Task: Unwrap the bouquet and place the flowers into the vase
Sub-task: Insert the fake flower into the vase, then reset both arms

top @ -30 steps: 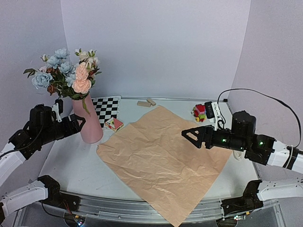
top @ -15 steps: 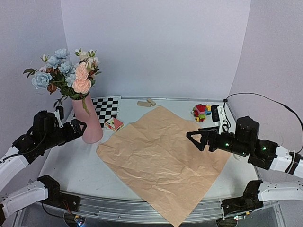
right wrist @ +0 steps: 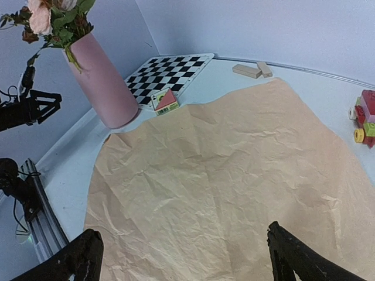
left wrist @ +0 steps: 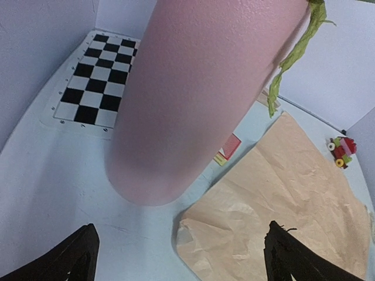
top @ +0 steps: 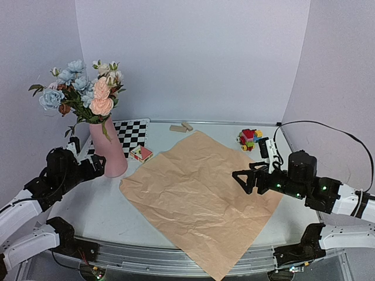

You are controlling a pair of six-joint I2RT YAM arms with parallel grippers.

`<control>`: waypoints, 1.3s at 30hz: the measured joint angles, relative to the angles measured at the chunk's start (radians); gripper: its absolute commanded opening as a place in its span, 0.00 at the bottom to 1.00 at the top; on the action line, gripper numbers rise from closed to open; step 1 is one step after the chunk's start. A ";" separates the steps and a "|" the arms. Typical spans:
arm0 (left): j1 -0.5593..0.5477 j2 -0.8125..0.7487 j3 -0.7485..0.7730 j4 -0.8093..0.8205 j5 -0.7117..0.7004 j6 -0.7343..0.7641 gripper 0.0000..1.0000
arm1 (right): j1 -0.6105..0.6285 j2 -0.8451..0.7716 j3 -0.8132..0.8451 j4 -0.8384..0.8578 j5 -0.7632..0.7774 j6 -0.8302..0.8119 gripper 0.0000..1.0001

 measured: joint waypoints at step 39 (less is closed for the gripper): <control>0.283 0.272 -0.244 0.803 -0.080 0.364 1.00 | -0.650 0.238 -0.174 0.362 0.047 -0.263 0.98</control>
